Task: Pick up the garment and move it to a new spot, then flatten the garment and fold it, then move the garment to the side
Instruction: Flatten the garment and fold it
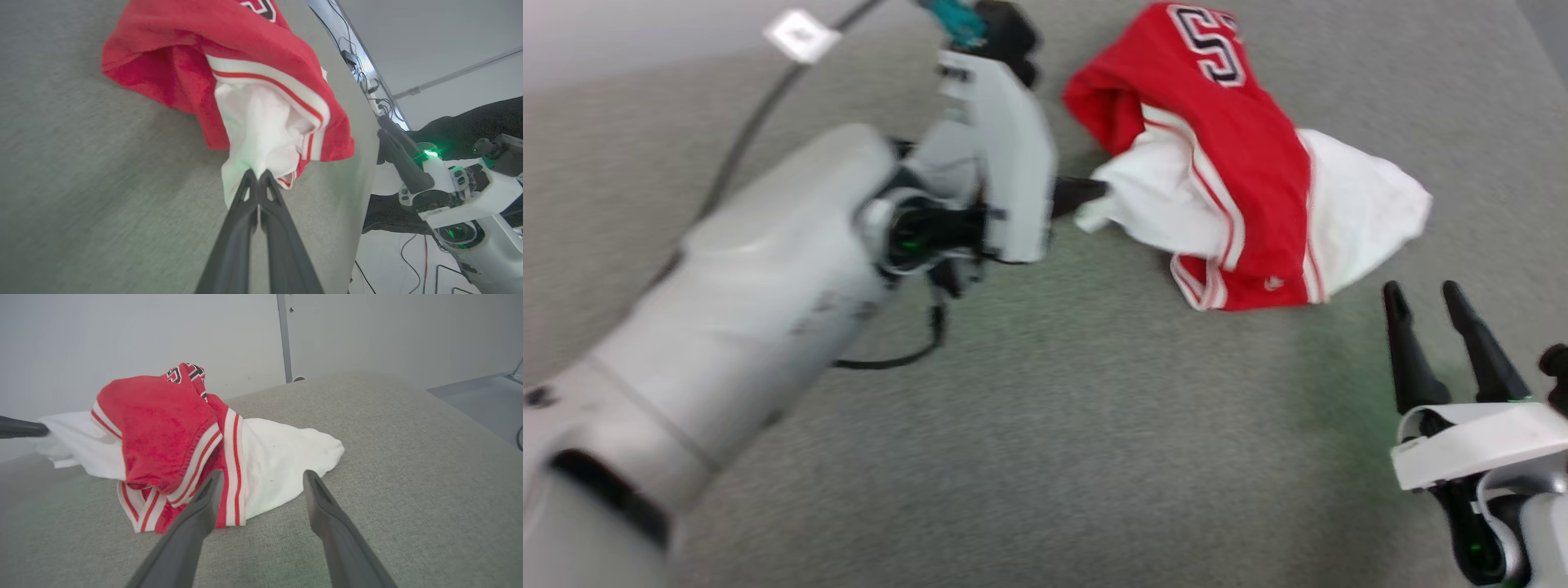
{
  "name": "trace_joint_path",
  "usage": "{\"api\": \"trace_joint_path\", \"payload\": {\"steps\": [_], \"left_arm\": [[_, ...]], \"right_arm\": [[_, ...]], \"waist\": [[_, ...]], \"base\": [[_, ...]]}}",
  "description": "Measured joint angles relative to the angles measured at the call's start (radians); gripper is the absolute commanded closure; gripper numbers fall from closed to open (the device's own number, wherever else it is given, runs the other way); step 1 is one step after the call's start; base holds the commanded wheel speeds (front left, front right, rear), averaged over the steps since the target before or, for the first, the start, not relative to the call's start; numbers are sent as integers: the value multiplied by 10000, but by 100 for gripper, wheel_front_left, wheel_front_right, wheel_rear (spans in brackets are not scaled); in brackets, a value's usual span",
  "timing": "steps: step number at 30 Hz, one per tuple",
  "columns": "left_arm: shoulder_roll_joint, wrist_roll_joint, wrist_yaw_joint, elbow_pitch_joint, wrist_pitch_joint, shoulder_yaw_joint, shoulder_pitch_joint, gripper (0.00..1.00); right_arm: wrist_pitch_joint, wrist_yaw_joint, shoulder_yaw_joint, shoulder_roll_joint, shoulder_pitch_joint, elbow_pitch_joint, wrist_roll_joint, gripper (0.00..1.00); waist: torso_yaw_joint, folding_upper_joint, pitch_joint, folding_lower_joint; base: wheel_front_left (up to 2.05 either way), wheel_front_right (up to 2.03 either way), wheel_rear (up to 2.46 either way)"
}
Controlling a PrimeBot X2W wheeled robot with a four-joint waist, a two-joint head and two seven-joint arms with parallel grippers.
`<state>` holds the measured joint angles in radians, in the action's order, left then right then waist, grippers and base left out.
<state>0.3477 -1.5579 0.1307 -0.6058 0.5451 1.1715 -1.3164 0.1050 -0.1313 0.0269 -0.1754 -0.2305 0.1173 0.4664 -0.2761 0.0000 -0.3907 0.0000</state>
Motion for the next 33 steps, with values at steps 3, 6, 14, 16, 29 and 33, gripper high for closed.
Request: {"api": "trace_joint_path", "payload": {"steps": [3, 6, 14, 16, 29, 33], "left_arm": [[775, -21, 0, 414, 0, -136, 128, 100], [1463, -29, 0, 740, -44, -219, 301, 100], [3124, 389, -163, 736, -6, 146, 1095, 100], [3394, 560, -268, 600, -155, 222, 1296, 100], [3490, 974, -539, -777, -734, 431, 1902, 92], [3381, 1379, -378, -997, -1237, 537, 1989, 21]], "right_arm": [[-261, 0, -188, -100, 165, -278, -109, 0], [-554, 0, -234, -132, 242, -556, -182, 0], [-1149, 0, -370, -140, 407, -1143, -393, 0], [-1237, 0, -418, -150, 446, -1264, -443, 0], [-1680, 0, -568, -278, 628, -1645, -518, 0], [-1902, 0, -387, -462, 664, -1649, -575, 0]], "waist": [[438, 0, 202, 0], [902, 0, 406, 0], [1969, 0, 912, 0], [2145, 0, 1014, 0], [2180, 0, 1076, 1], [2171, 0, 1157, 0]], "base": [[0, 0, 0], [0, 0, 0], [0, 0, 0], [0, 0, 0], [0, 0, 0], [0, 0, 0]]}}
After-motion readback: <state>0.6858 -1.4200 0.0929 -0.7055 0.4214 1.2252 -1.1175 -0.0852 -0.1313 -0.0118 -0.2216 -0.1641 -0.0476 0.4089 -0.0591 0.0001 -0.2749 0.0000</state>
